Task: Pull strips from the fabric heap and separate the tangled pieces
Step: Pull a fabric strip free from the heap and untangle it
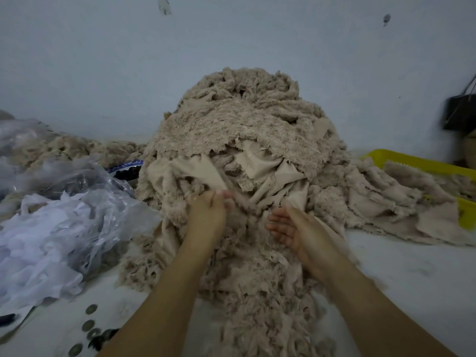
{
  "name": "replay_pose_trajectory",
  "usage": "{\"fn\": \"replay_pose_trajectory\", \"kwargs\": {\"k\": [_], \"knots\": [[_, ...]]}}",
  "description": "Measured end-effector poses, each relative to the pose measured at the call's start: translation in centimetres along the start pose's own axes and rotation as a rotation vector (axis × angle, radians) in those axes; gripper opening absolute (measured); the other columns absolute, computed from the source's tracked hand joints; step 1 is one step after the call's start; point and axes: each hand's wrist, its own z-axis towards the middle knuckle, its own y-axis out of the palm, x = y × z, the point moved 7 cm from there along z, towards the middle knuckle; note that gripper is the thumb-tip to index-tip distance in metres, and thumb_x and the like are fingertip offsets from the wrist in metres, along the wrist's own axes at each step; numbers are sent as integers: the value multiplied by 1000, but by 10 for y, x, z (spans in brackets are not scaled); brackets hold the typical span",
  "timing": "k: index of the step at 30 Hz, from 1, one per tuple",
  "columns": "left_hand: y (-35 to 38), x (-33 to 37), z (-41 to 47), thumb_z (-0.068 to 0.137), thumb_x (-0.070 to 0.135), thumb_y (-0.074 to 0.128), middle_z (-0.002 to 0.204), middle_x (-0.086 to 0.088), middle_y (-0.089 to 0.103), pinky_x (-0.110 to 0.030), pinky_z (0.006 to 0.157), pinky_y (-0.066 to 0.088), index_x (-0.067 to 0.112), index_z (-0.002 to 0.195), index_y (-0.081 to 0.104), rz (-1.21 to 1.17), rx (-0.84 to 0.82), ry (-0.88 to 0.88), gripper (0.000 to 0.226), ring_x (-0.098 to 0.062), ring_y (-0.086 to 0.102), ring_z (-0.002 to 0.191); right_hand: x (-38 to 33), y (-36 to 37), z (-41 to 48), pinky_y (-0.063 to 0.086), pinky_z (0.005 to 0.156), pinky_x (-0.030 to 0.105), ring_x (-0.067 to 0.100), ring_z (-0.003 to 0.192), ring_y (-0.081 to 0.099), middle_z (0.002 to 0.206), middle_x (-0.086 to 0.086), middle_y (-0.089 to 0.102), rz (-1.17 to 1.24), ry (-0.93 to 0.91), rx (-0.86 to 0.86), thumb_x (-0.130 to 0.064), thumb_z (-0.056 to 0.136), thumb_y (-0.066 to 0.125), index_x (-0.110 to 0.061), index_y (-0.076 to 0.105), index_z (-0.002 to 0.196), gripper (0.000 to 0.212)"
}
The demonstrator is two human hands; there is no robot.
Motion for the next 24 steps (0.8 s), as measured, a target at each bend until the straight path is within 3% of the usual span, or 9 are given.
{"fn": "replay_pose_trajectory", "kwargs": {"k": [2, 6, 9, 11, 13, 14, 17, 21, 24], "knots": [[27, 5, -19, 106, 30, 43, 80, 5, 75, -18, 70, 53, 26, 87, 73, 18, -226, 2, 36, -7, 70, 77, 3, 9, -3, 59, 70, 26, 20, 86, 75, 95, 11, 77, -1, 59, -52, -44, 99, 51, -6, 74, 103, 45], [61, 1, -56, 106, 22, 45, 84, -3, 75, -21, 75, 53, 13, 94, 75, -219, -548, -73, 34, -12, 67, 77, 11, 24, -9, 53, 58, 27, 12, 51, 56, 60, 2, 59, 37, 164, -147, -58, 78, 68, -18, 78, 74, 42], [68, -3, -70, 107, 18, 42, 74, 7, 72, -15, 72, 50, 9, 95, 72, -102, -705, -21, 33, -3, 66, 71, 13, 23, -9, 43, 40, 24, 15, 42, 53, 62, 5, 64, -75, 191, -131, -54, 88, 66, -13, 73, 99, 43], [68, -4, -73, 108, 17, 42, 71, 9, 71, -12, 69, 49, 10, 95, 71, -61, -759, -19, 32, -1, 66, 68, 12, 18, -7, 55, 56, 31, 21, 67, 70, 89, 9, 74, -235, 180, -14, -55, 93, 58, -13, 63, 123, 52], [66, -7, -67, 107, 18, 44, 72, 4, 73, -14, 64, 50, 10, 88, 71, -59, -728, -50, 34, -4, 67, 66, 3, 6, -3, 48, 90, 34, 24, 111, 63, 129, 11, 64, -611, 46, 140, -59, 98, 43, -13, 52, 139, 62], [64, -10, -60, 105, 20, 46, 71, 1, 72, -16, 59, 50, 11, 82, 70, -68, -657, -93, 35, -6, 66, 62, -6, 5, -5, 41, 93, 30, 21, 116, 56, 136, 9, 59, -737, -70, 186, -57, 100, 38, -13, 52, 140, 61], [49, -24, -31, 100, 33, 57, 64, -3, 66, -21, 50, 46, 15, 77, 68, -206, -307, -291, 31, -9, 57, 49, -18, 25, -18, 40, 83, 22, 7, 101, 58, 115, -10, 67, -750, -210, 6, -59, 98, 37, -22, 65, 123, 52], [44, -34, -2, 96, 35, 65, 57, 1, 58, -22, 49, 45, 14, 83, 66, -607, -246, -539, 24, -8, 52, 45, 1, 49, -29, 43, 60, 14, -1, 61, 56, 63, -18, 60, -722, -99, -338, -64, 89, 44, -33, 63, 61, 45], [29, -37, 11, 97, 32, 63, 45, 5, 49, -16, 40, 37, 16, 74, 59, -745, -90, -610, 29, -6, 44, 38, 4, 40, -27, 48, 61, 13, 2, 64, 65, 68, -14, 68, -491, 5, -349, -58, 89, 58, -30, 72, 68, 38]]}}
